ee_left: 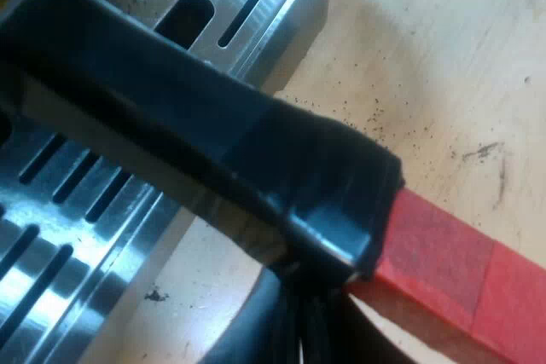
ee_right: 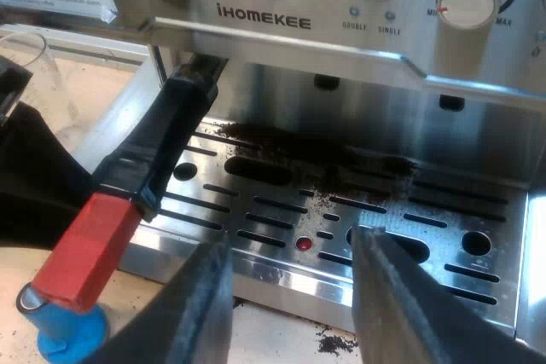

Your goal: Put the handle in the coffee machine

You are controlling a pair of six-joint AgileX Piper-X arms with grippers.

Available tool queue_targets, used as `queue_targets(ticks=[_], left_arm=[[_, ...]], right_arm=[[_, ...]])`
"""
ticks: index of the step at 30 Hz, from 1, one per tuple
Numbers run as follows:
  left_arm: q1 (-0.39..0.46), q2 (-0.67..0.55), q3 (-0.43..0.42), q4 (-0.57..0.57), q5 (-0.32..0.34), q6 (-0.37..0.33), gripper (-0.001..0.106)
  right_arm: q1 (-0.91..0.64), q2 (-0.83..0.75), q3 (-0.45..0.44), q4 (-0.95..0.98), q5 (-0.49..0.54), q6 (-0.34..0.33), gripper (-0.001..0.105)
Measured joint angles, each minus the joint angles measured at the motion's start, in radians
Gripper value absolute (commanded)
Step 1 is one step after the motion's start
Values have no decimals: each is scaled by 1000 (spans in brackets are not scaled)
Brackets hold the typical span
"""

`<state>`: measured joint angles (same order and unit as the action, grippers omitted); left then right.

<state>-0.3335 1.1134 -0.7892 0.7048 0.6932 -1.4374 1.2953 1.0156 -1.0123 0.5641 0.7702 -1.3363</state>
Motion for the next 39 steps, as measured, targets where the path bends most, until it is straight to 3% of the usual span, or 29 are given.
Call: queue_targets(ticks=[4, 10, 15, 17, 21, 24, 27, 29, 30, 32, 33, 35, 39], left_arm=[[0, 0, 11, -16, 10, -47, 0], [10, 0, 12, -5, 10, -60, 0], [82, -25, 5, 39, 39, -64, 0], [152, -49, -15, 8, 51, -64, 0], [230, -103, -49, -7, 54, -27, 0], [274, -146, -48, 66, 35, 43, 3], [313, -197, -48, 125, 18, 85, 23], [342, -246, -48, 158, 16, 90, 52], [349, -261, -48, 165, 16, 90, 57], [369, -315, -48, 187, 12, 90, 83], [371, -324, -48, 192, 7, 90, 87], [380, -378, -48, 211, -33, 86, 97], [380, -451, -60, 233, -83, 83, 98]], right_arm=[[0, 0, 0, 0, 0, 0, 38], [0, 0, 0, 0, 0, 0, 38], [0, 0, 0, 0, 0, 0, 38], [0, 0, 0, 0, 0, -6, 38], [0, 0, 0, 0, 0, -38, 38], [0, 0, 0, 0, 0, -69, 38], [0, 0, 0, 0, 0, -79, 38], [0, 0, 0, 0, -23, -86, 38], [0, 0, 0, 0, -36, -87, 38], [0, 0, 0, 0, -81, -100, 47], [0, 0, 0, 0, -92, -105, 51], [0, 0, 0, 0, -124, -127, 70], [0, 0, -6, 4, -132, -167, 75]])
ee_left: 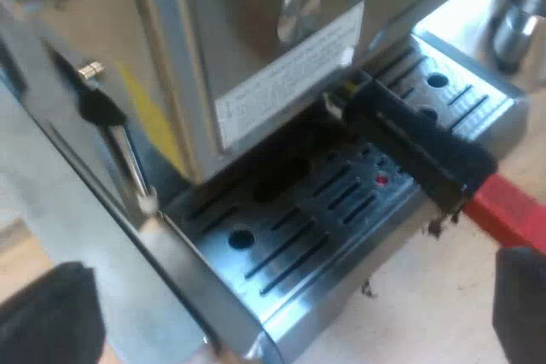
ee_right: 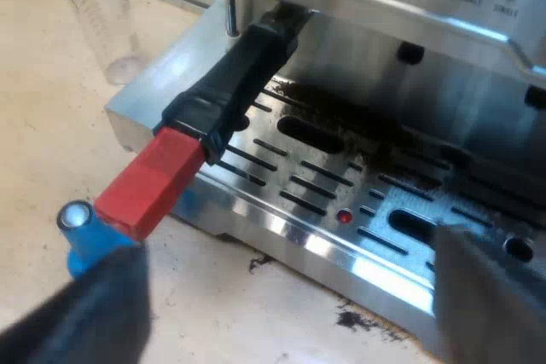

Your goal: Put the handle in the coffee machine

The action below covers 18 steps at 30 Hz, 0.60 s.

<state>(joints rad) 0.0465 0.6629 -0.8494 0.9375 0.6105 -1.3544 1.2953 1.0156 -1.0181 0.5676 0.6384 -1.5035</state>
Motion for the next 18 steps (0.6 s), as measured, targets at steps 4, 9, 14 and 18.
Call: queue_targets(ticks=[4, 9, 14, 18], left_arm=[[0, -59, -56, 1, 0, -56, 98], [0, -71, -158, 2, 0, -93, 98], [0, -71, -259, 2, -51, -166, 98], [0, -99, -269, 3, -101, -174, 98]], right_arm=[[-18, 0, -55, 8, -44, -78, 75], [-170, 0, -159, 21, -220, -90, 75], [-411, -17, -229, 145, -232, -93, 75], [-568, -68, -222, 234, -257, -99, 74]])
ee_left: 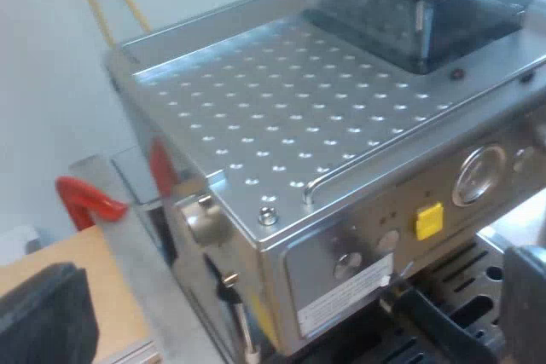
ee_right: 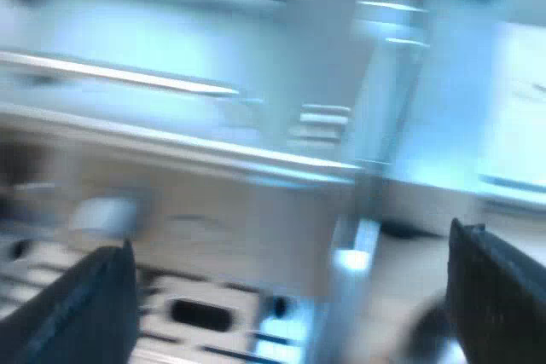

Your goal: Put the handle in the coffee machine

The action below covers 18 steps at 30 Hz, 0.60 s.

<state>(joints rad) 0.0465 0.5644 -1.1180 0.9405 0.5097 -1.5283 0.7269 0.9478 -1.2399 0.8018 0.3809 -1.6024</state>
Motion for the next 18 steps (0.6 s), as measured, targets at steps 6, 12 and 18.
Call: queue_targets(ticks=[6, 12, 18], left_arm=[[0, -96, 0, 23, -37, -7, 98], [0, -165, 0, 85, -86, -8, 98], [0, -297, 49, 154, -86, -8, 98]], right_arm=[[-241, -163, 74, 53, -40, -36, 61], [-346, -374, 193, 71, -44, -84, 61], [-346, -624, 306, 176, -48, -88, 61]])
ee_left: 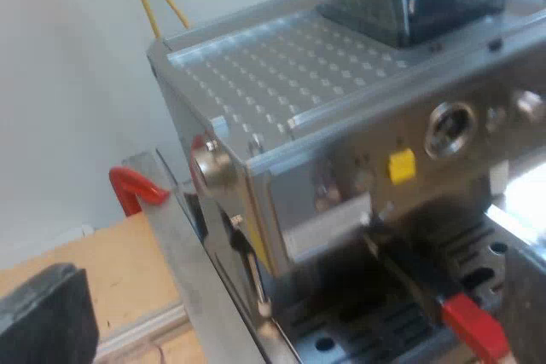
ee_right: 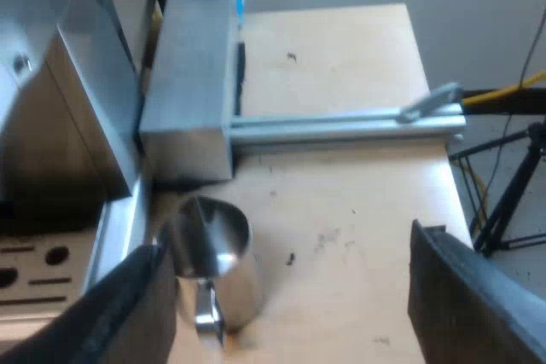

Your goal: Put the handle in the coffee machine

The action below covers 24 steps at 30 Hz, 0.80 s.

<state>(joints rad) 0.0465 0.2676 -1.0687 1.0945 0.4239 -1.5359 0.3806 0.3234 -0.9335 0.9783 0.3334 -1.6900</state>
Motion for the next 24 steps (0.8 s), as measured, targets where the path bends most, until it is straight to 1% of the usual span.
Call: queue_targets(ticks=[2, 4, 8, 12, 14, 17, 19, 21, 24], left_arm=[[0, -78, 52, 30, 0, 7, 98], [0, -146, 85, 62, 0, 8, 98], [0, -275, 150, 126, -2, 8, 98], [0, -286, 187, 197, -2, 28, 98], [2, -283, 189, 291, -5, 53, 98], [3, -283, 191, 352, -16, 71, 98], [3, -283, 191, 346, -15, 74, 98], [3, -283, 195, 312, -20, 62, 98], [3, -283, 230, 210, -52, 7, 98]], right_arm=[[0, -90, 33, 21, 0, 0, 61], [0, -157, 51, 39, 0, 0, 61], [0, -287, 66, 59, 0, 0, 61], [0, -332, 65, 61, 2, -22, 61], [0, -332, 52, 104, 11, -26, 61], [0, -332, 49, 120, 15, -40, 61], [0, -332, 49, 120, 17, -47, 61], [0, -332, 49, 120, 17, -48, 61], [0, -332, 56, 111, 17, -50, 61]])
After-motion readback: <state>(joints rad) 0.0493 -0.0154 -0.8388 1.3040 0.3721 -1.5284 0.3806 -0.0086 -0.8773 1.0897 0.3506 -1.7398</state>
